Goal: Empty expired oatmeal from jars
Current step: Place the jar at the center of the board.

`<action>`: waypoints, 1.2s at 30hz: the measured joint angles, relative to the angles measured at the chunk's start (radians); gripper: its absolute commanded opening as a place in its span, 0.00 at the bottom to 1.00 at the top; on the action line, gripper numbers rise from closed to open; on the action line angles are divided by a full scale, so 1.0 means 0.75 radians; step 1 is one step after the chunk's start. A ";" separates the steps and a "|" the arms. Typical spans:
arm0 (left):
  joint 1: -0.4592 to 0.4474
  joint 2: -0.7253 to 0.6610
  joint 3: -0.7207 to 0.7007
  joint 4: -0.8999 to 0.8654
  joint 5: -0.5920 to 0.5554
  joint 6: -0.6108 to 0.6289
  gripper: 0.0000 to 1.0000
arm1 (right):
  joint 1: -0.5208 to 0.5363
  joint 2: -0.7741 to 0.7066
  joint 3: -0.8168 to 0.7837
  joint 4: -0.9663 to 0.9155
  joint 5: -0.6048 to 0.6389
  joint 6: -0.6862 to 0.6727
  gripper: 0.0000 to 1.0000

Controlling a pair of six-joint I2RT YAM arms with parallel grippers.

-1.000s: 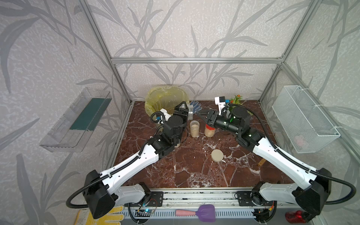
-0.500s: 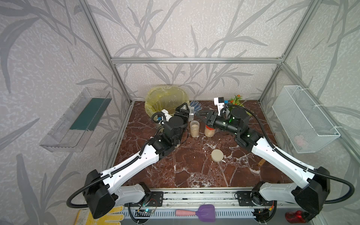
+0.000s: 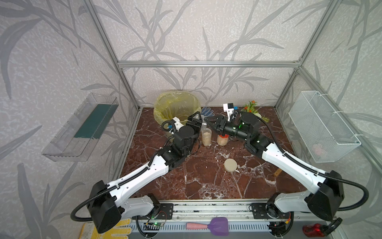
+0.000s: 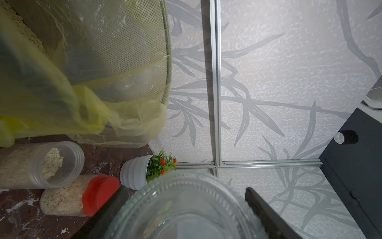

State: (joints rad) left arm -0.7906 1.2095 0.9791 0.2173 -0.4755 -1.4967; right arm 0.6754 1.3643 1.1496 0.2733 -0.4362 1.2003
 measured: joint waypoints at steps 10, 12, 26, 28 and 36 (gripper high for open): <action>-0.001 -0.017 -0.003 0.032 0.034 0.044 0.00 | -0.001 0.056 0.018 0.110 -0.024 0.138 0.43; -0.001 -0.016 -0.003 0.033 0.042 0.050 0.00 | -0.004 0.064 0.019 0.129 -0.025 0.164 0.40; 0.005 0.004 -0.003 0.060 0.065 0.079 0.00 | -0.032 0.113 0.025 0.204 -0.059 0.302 0.12; 0.008 0.005 -0.003 0.075 0.067 0.061 0.07 | -0.031 0.113 0.031 0.213 -0.065 0.328 0.05; 0.008 0.005 -0.002 0.074 0.074 0.060 0.45 | -0.033 0.102 0.044 0.166 -0.076 0.301 0.00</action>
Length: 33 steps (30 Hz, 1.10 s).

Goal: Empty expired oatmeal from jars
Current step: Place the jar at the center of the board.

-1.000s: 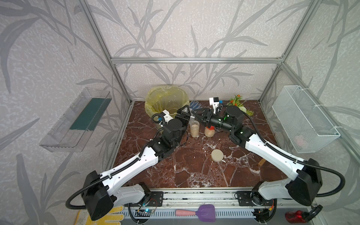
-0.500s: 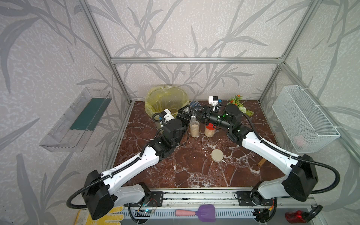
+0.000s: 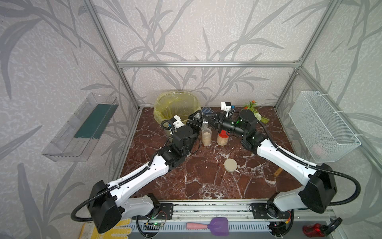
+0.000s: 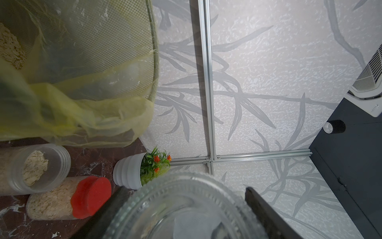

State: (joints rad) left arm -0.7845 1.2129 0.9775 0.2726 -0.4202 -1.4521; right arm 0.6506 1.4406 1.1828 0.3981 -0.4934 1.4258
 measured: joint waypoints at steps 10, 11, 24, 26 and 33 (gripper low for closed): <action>-0.009 -0.013 0.070 -0.149 0.084 0.089 0.99 | -0.016 -0.129 0.016 -0.307 0.030 -0.240 0.00; -0.009 -0.023 0.070 -0.157 0.097 0.099 0.99 | -0.023 -0.146 0.014 -0.347 0.039 -0.262 0.00; -0.010 -0.352 -0.112 -0.448 0.145 0.182 0.99 | -0.083 -0.361 -0.022 -0.960 0.126 -0.633 0.00; -0.010 -0.432 -0.161 -0.554 0.138 0.192 0.99 | -0.083 -0.358 -0.020 -1.081 0.134 -0.710 0.00; -0.010 -0.736 -0.483 -0.762 0.109 0.163 0.99 | -0.072 -0.252 -0.018 -1.315 0.113 -0.892 0.00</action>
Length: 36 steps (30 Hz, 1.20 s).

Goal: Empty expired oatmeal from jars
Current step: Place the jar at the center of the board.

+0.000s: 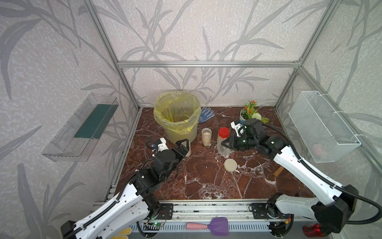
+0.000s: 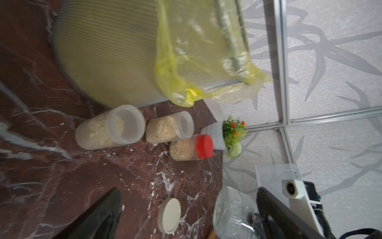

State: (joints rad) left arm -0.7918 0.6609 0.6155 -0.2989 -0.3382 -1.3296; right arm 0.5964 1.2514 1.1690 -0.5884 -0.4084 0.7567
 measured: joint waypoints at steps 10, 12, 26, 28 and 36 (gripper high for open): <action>0.000 -0.200 -0.133 -0.129 -0.001 0.041 0.99 | 0.056 0.101 0.001 -0.057 0.027 -0.076 0.00; 0.000 -0.188 -0.131 -0.137 0.001 0.063 0.99 | 0.073 0.128 0.001 -0.071 0.051 -0.093 0.00; 0.000 -0.065 -0.105 -0.212 0.023 0.169 0.99 | 0.268 0.445 0.102 -0.130 0.293 -0.225 0.00; 0.000 -0.065 -0.105 -0.215 0.023 0.169 0.99 | 0.279 0.490 0.129 -0.130 0.323 -0.240 0.00; 0.000 -0.063 -0.105 -0.217 0.022 0.168 0.99 | 0.319 0.638 0.230 -0.123 0.394 -0.275 0.00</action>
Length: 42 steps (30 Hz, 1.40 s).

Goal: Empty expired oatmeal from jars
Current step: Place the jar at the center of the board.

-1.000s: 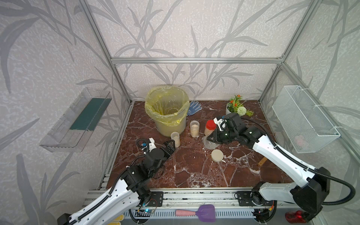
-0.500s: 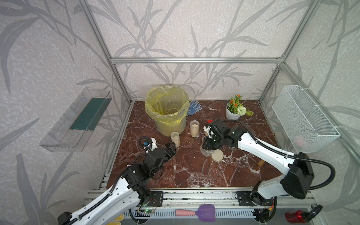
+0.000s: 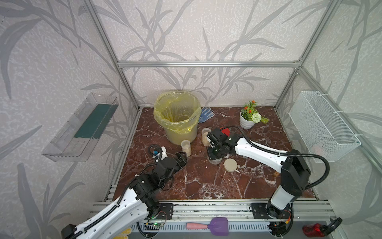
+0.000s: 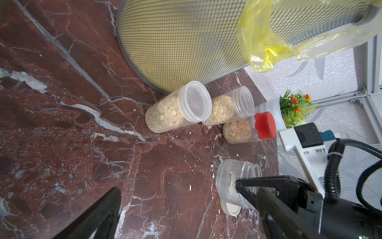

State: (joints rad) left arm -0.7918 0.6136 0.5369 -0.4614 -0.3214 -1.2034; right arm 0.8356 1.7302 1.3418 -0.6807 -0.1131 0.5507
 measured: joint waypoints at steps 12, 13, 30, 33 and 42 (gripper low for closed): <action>0.000 0.052 0.004 -0.003 -0.002 0.012 0.99 | 0.005 0.124 0.009 0.002 0.078 -0.031 0.00; 0.000 0.055 0.004 -0.003 -0.002 0.012 0.99 | 0.005 0.124 0.009 0.002 0.083 -0.033 0.00; 0.000 0.059 0.004 -0.003 -0.007 0.025 0.99 | 0.005 0.125 -0.039 0.003 0.108 -0.031 0.07; 0.000 0.059 0.004 -0.003 -0.009 0.028 0.99 | 0.005 0.126 -0.042 0.003 0.107 -0.030 0.11; 0.000 0.051 0.004 -0.004 -0.016 0.035 0.99 | 0.005 0.128 -0.049 0.004 0.110 -0.028 0.40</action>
State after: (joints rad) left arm -0.7918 0.6521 0.5400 -0.4641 -0.3336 -1.1770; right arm 0.8391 1.8263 1.3052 -0.6781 -0.0303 0.5293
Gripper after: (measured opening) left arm 0.993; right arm 0.352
